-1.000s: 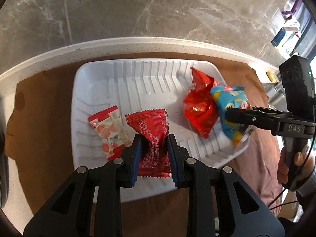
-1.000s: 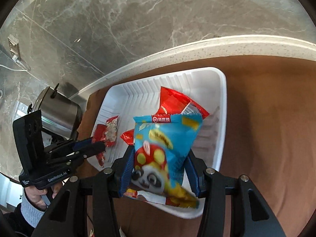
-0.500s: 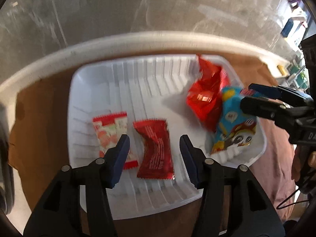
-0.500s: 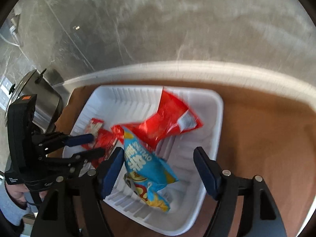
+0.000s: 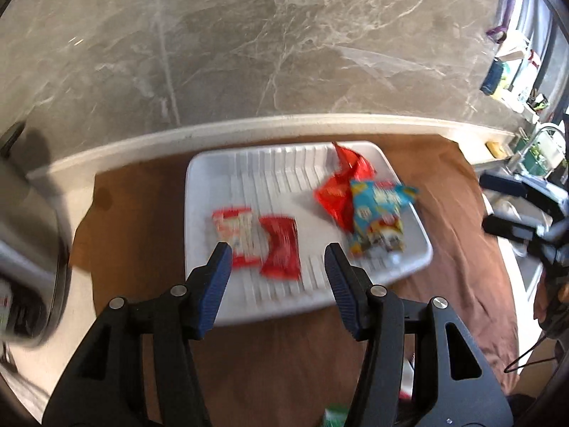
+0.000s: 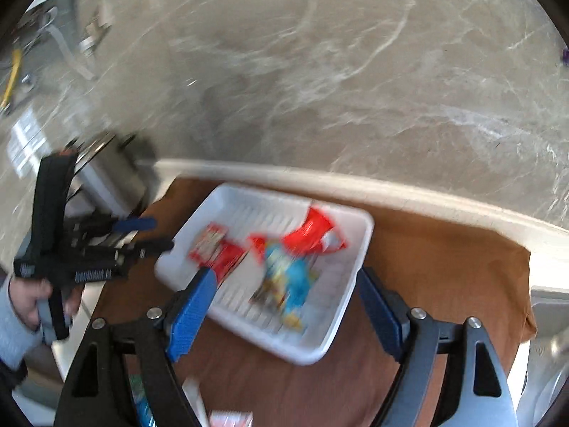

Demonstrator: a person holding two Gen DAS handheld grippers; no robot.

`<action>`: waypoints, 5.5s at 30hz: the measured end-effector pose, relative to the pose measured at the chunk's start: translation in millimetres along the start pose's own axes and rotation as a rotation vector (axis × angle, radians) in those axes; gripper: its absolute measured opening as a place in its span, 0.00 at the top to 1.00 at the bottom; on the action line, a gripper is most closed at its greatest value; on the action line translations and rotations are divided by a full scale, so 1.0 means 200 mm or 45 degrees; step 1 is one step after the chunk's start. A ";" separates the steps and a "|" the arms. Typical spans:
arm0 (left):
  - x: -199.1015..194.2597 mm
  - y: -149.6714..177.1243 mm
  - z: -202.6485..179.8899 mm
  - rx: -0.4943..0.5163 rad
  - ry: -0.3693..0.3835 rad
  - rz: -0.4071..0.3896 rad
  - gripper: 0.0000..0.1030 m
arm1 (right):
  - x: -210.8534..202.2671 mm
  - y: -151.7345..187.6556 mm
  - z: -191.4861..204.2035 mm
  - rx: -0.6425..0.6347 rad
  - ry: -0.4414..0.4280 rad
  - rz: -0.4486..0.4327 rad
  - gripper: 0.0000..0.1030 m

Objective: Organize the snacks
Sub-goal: 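Move both open tools back over the remaining snack pile, then grasp the gold packet with the left tool while the right tool grasps the white-red stick pack, then carry both snacks into the white tray and open both tools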

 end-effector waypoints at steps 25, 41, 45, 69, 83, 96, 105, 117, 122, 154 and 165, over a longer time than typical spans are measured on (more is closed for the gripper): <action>-0.41 1.19 0.02 -0.166 0.007 0.344 0.49 | 0.22 0.72 0.43 -0.182 -0.186 0.486 0.26; -0.30 1.34 -0.10 -0.065 0.032 0.447 0.49 | 0.28 0.75 0.43 -0.201 -0.146 0.523 0.32; -0.27 1.34 -0.12 -0.037 0.031 0.449 0.48 | 0.27 0.74 0.43 -0.190 -0.164 0.516 0.33; -0.25 1.33 -0.12 -0.023 0.029 0.429 0.45 | 0.32 0.77 0.37 0.091 -0.301 0.566 0.43; -0.27 1.34 -0.16 0.032 0.011 0.338 0.59 | 0.33 0.77 0.36 0.032 -0.226 0.563 0.64; -0.31 1.30 -0.10 -0.039 0.041 0.314 0.84 | 0.26 0.75 0.28 0.189 -0.318 0.514 0.82; -0.34 1.22 0.03 -0.127 0.063 0.290 0.84 | 0.23 0.72 0.26 0.221 -0.335 0.495 0.87; -0.29 1.21 0.02 -0.133 0.059 0.307 0.84 | 0.33 0.76 0.36 0.019 -0.175 0.567 0.68; -0.28 1.21 0.03 -0.156 0.050 0.307 0.84 | 0.34 0.77 0.42 -0.108 -0.116 0.576 0.68; -0.29 0.73 0.14 -0.146 0.133 0.157 0.84 | 0.24 0.32 0.10 0.409 -0.401 0.290 0.74; -0.04 0.23 0.17 -0.079 0.201 0.095 0.83 | 0.47 -0.03 0.08 0.460 -0.412 0.195 0.74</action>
Point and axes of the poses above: each gripper's, at about its wrist camera, not at the fingertips, and x roughly the way its jaws point, z to its left, y to its underside, the point moved 5 cm from there along x, roughly the way its jaws point, and after that the axes turned 5 degrees about -y, right-handed, at the moved point
